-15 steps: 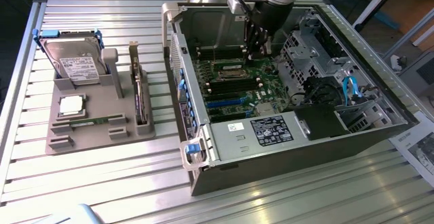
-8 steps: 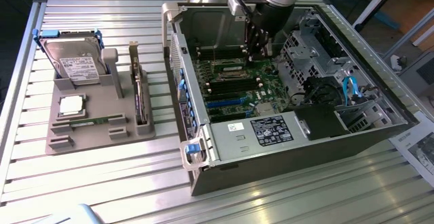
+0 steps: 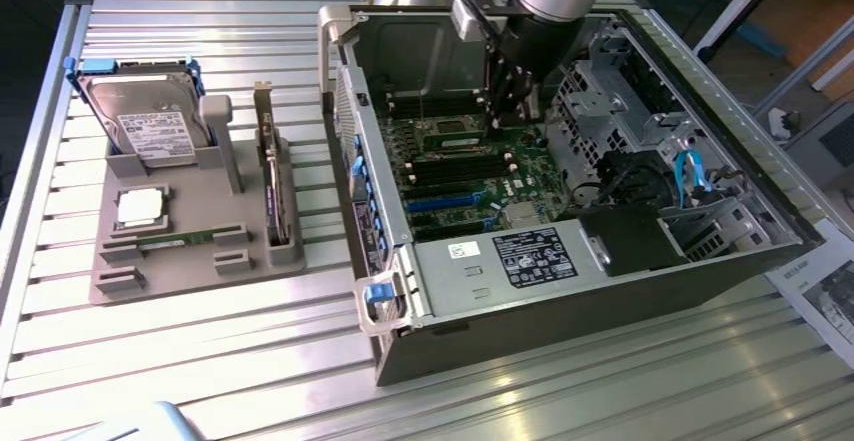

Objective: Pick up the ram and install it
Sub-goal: 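Insert the ram into the slot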

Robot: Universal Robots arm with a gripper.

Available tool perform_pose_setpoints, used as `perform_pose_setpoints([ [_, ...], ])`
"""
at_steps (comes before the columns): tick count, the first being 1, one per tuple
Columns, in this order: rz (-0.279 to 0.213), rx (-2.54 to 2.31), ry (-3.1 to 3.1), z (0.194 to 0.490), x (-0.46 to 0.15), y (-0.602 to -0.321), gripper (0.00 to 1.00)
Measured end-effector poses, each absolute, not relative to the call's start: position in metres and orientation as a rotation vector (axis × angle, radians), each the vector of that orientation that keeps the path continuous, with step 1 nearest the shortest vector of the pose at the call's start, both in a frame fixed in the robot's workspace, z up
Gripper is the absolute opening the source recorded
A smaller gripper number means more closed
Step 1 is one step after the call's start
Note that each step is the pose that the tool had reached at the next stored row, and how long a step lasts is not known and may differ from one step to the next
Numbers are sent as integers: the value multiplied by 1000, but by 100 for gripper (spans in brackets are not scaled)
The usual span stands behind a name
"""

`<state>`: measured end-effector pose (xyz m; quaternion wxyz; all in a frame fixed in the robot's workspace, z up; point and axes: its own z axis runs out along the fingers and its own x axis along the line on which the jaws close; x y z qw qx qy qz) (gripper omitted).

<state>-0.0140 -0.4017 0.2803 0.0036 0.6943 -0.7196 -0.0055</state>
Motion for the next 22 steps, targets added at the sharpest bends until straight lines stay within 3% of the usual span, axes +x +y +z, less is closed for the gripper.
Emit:
perform_pose_setpoints([
  [9,-17,2176,-2256,261,-14,-402,12],
  [22,-16,2176,-2256,255,-14,-405,12],
])
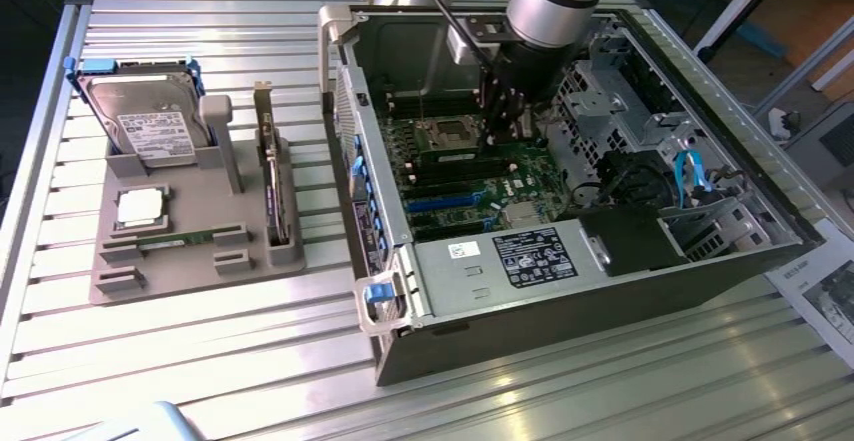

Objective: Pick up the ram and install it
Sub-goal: 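Insert the ram into the slot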

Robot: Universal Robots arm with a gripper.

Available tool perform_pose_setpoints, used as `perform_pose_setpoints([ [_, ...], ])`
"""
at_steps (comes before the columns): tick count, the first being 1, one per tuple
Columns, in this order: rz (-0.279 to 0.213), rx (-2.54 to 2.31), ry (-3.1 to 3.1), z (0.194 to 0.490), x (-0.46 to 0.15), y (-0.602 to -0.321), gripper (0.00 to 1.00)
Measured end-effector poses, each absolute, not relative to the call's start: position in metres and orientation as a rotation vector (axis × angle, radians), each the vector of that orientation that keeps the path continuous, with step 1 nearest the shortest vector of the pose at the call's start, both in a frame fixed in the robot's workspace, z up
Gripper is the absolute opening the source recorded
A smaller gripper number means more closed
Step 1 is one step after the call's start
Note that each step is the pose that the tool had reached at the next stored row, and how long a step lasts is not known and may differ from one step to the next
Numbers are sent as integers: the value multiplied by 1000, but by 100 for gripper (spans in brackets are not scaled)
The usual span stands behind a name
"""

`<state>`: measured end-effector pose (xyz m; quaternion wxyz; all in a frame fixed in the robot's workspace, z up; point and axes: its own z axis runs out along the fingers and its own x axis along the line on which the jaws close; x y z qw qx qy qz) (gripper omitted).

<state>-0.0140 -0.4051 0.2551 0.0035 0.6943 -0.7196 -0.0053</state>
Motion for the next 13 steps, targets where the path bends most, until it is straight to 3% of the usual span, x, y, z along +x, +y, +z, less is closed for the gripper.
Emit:
perform_pose_setpoints([
  [13,-29,2170,-2249,252,-11,-408,12],
])
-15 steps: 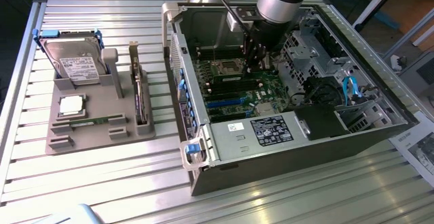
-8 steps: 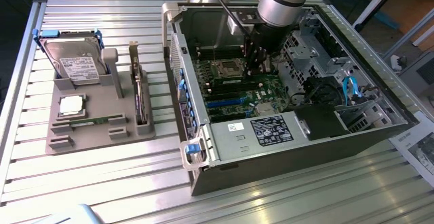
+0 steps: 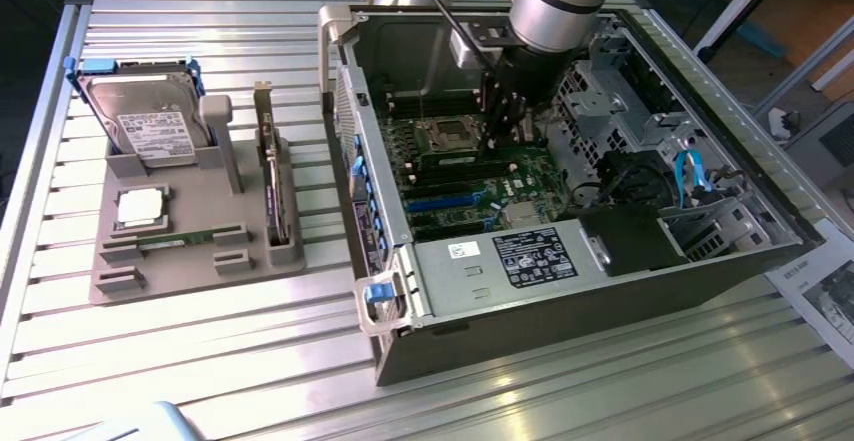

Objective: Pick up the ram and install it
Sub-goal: 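Insert the ram into the slot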

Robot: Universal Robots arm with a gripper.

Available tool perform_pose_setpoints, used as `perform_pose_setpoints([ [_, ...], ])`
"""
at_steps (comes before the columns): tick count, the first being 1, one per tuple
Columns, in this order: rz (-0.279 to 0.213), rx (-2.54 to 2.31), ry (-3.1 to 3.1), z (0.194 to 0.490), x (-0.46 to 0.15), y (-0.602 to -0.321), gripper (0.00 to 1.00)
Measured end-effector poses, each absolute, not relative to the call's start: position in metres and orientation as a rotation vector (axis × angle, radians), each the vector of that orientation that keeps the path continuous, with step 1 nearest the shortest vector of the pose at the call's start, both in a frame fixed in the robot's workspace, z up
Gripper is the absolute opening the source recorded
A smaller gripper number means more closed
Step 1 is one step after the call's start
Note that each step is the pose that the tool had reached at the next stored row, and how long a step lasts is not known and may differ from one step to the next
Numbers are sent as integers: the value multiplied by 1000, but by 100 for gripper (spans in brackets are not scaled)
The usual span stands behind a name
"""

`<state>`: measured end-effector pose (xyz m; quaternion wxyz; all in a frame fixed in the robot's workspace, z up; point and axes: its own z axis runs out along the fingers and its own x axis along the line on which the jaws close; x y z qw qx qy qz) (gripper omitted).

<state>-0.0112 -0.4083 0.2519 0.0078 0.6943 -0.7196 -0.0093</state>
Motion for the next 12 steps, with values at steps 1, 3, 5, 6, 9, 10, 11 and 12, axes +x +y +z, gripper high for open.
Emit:
perform_pose_setpoints([
  [1,-30,2170,-2249,252,-11,-408,12],
  [3,-30,2170,-2249,252,-11,-408,12],
  [5,-31,2170,-2249,250,-11,-408,12],
  [6,-30,2170,-2249,250,-11,-408,12],
  [9,-30,2170,-2249,248,-11,-408,12],
  [10,-30,2170,-2249,247,-11,-408,12],
  [11,-30,2170,-2249,247,-11,-408,12],
  [12,-30,2170,-2249,247,-11,-408,12],
])
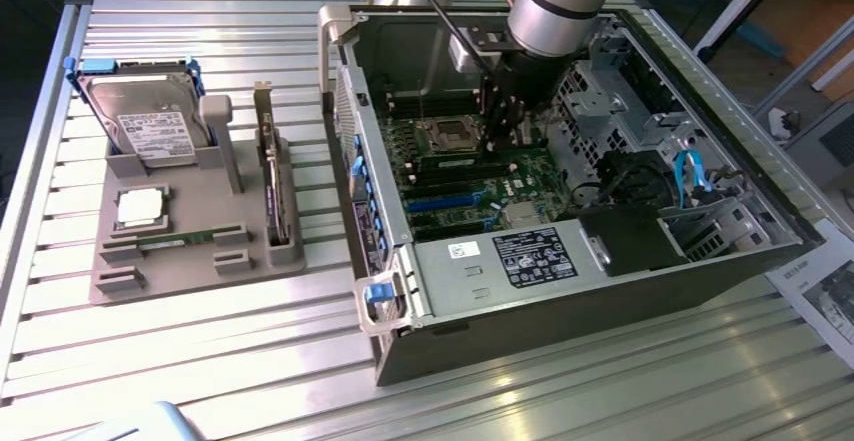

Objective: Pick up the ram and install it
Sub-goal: 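Insert the ram into the slot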

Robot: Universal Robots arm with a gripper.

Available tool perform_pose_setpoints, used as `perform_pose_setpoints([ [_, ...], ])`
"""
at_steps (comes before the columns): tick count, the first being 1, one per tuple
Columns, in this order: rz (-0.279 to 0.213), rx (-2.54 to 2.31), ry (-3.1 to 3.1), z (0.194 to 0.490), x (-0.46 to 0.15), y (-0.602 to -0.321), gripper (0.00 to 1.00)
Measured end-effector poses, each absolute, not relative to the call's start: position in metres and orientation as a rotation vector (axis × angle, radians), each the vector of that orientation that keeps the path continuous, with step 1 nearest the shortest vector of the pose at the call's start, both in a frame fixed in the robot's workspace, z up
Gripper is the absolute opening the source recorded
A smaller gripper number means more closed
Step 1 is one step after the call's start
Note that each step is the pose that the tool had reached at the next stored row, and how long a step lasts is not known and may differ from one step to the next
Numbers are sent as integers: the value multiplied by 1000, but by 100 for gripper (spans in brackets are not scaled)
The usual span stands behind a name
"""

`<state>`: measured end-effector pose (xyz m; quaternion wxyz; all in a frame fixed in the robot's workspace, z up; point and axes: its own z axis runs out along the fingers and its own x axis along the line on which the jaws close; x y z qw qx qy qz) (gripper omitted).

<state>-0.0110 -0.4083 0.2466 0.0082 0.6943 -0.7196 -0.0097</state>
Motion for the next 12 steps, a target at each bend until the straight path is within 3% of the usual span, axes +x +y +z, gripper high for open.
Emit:
perform_pose_setpoints([
  [12,-30,2170,-2249,245,-10,-408,12],
])
